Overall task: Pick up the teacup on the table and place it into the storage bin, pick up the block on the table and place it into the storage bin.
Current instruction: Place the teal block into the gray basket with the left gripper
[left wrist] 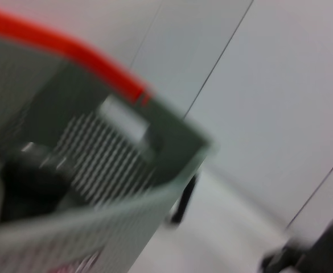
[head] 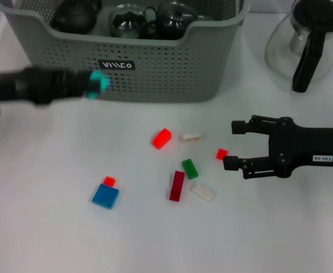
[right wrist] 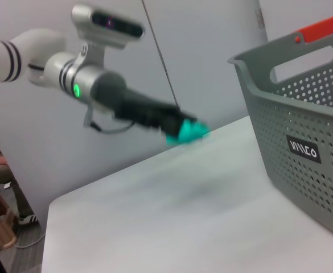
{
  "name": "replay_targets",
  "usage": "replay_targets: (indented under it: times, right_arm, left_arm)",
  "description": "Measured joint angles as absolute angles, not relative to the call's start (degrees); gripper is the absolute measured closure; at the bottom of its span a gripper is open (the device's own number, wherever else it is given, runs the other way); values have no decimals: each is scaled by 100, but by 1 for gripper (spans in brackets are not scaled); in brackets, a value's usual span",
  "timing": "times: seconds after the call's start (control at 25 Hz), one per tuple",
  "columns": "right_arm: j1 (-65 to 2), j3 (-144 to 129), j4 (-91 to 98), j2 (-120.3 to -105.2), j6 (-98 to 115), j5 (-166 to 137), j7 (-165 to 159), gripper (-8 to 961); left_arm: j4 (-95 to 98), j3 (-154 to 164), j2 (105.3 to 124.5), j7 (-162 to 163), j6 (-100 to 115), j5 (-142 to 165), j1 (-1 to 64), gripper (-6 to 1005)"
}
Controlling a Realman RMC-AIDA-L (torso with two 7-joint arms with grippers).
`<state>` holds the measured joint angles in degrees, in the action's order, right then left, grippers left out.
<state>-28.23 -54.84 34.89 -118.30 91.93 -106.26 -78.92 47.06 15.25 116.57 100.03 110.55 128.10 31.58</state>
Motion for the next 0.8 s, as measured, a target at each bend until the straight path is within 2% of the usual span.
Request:
replay_targets:
  times: [0.36, 0.68, 0.8]
  right_arm:
    - [-2841, -5485, 3489, -11847, 9193, -10626, -7885, -3]
    - [-2855, -5485, 3489, -11848, 9192, -10610, -7884, -3]
    - [-2855, -5484, 3489, -11848, 9187, -10597, -7884, -3]
  left_arm:
    - [4236, 1554, 11546, 11486, 10270, 11094, 3770, 584]
    - [4134, 2381, 11305, 12098, 8420, 11224, 4363, 580]
    - [4579, 3154, 11293, 12548, 7689, 11779, 4488, 579]
